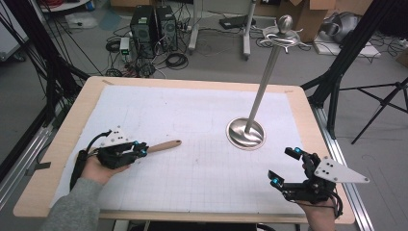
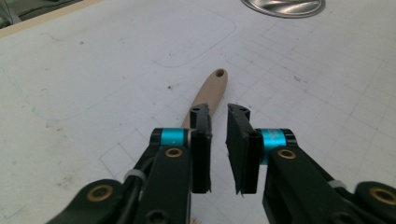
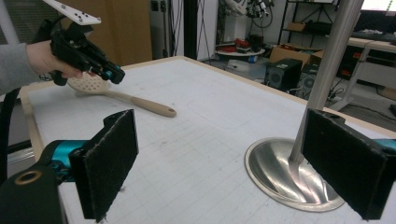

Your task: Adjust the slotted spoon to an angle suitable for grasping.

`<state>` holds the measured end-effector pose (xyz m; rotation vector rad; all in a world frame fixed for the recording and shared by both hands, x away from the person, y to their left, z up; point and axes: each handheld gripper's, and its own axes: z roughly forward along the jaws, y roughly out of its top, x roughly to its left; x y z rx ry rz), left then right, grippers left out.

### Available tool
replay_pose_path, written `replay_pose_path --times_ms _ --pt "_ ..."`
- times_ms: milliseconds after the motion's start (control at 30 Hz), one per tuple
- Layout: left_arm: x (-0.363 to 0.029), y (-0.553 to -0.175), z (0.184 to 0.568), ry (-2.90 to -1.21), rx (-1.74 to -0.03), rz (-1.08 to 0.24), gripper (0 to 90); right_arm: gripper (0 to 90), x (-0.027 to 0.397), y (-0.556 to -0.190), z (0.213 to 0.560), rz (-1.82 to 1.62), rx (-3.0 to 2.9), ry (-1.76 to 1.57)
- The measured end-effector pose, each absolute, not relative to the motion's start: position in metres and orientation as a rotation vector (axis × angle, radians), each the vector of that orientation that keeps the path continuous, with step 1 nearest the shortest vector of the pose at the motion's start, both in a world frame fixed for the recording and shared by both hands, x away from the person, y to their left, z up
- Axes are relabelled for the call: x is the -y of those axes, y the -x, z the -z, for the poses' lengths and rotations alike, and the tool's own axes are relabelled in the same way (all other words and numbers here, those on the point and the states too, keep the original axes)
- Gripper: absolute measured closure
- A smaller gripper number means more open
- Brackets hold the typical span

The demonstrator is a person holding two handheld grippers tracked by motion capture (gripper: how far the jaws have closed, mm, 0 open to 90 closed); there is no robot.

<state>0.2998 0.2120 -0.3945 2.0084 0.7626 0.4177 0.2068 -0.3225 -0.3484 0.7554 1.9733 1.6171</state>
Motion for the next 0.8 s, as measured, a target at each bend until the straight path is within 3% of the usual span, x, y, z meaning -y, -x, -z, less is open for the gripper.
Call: replay_pose_path --times_ms 167,367,533,700,800 --pt "-0.227 -0.298 0.392 -2.006 -0.774 -0.39 66.3 10.1 0.321 -0.207 0.349 -1.618 -1.984 -0.756" --pt "-0.242 -0.3 0.387 -2.012 -0.777 -0.326 46.1 10.1 0.321 -0.207 0.349 -1.614 -1.985 -0.757" --pt "-0.249 -0.301 0.385 -2.026 -0.743 -0.297 34.8 10.1 0.32 -0.208 0.35 -1.615 -1.989 -0.755" --pt "-0.258 -0.305 0.384 -2.055 -0.719 -0.263 28.0 10.1 0.32 -0.208 0.35 -1.614 -1.994 -0.752" --pt "-0.261 -0.308 0.379 -2.087 -0.699 -0.276 28.3 10.1 0.32 -0.209 0.351 -1.613 -1.997 -0.755"
